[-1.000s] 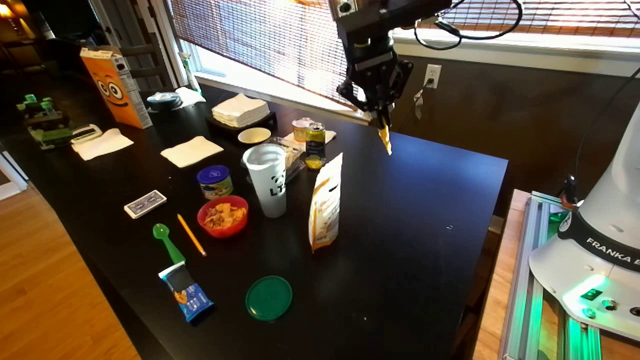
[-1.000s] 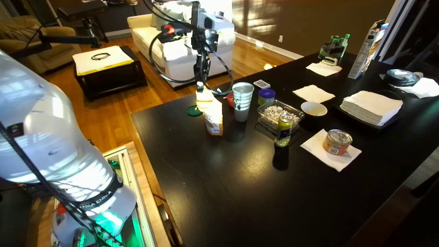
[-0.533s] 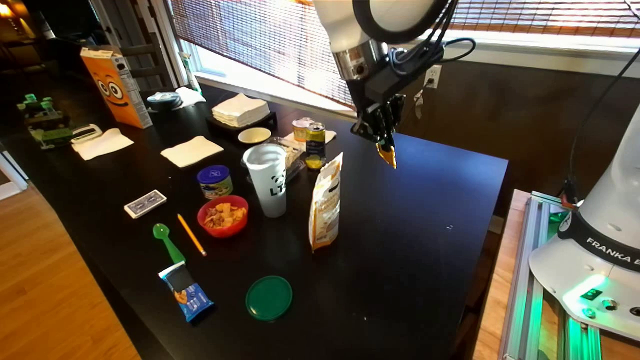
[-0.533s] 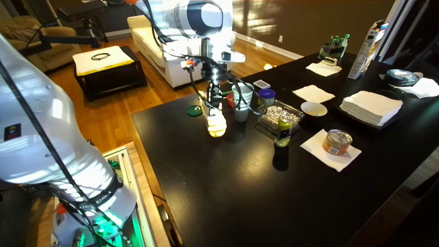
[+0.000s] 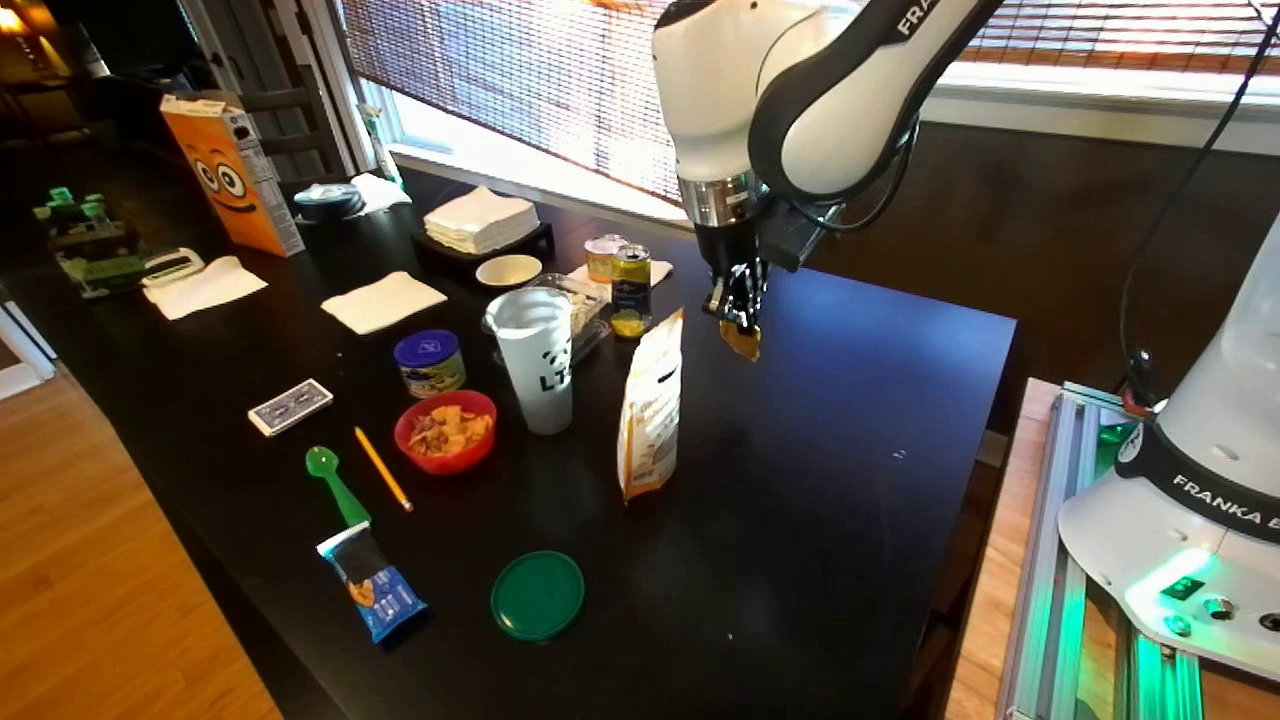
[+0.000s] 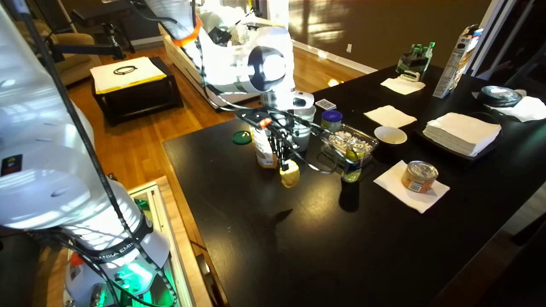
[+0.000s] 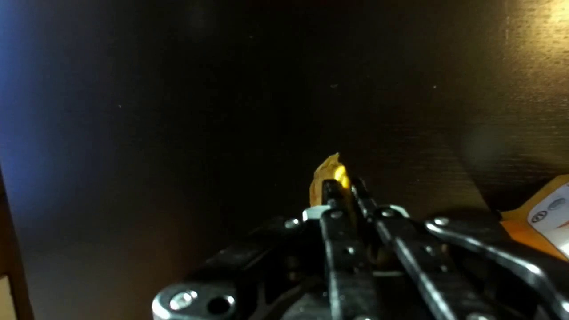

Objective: Take one orange object out of the white and yellow packet.

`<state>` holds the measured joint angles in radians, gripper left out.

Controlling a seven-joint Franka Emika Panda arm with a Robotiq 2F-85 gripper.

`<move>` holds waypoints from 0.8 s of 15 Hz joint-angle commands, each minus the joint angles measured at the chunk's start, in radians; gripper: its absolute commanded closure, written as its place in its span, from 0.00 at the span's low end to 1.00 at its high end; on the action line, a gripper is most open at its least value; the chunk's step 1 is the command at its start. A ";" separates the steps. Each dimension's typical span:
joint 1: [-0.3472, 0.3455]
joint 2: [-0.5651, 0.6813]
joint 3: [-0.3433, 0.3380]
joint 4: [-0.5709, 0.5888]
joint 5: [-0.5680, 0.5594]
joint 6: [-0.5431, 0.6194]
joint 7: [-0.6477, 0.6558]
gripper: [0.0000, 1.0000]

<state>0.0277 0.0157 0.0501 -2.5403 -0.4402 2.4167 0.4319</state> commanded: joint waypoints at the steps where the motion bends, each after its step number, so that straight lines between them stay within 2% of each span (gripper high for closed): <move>1: -0.005 0.057 -0.025 -0.009 -0.024 0.098 -0.079 0.97; 2: -0.001 0.073 -0.030 -0.002 -0.009 0.087 -0.101 0.96; 3: 0.003 0.089 -0.032 0.007 0.000 0.065 -0.114 0.71; 6: 0.008 0.109 -0.042 0.008 0.008 0.052 -0.137 0.51; 12: 0.009 0.041 -0.059 -0.027 -0.017 0.045 -0.133 0.10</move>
<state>0.0286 0.1107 0.0052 -2.5450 -0.4422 2.4800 0.3167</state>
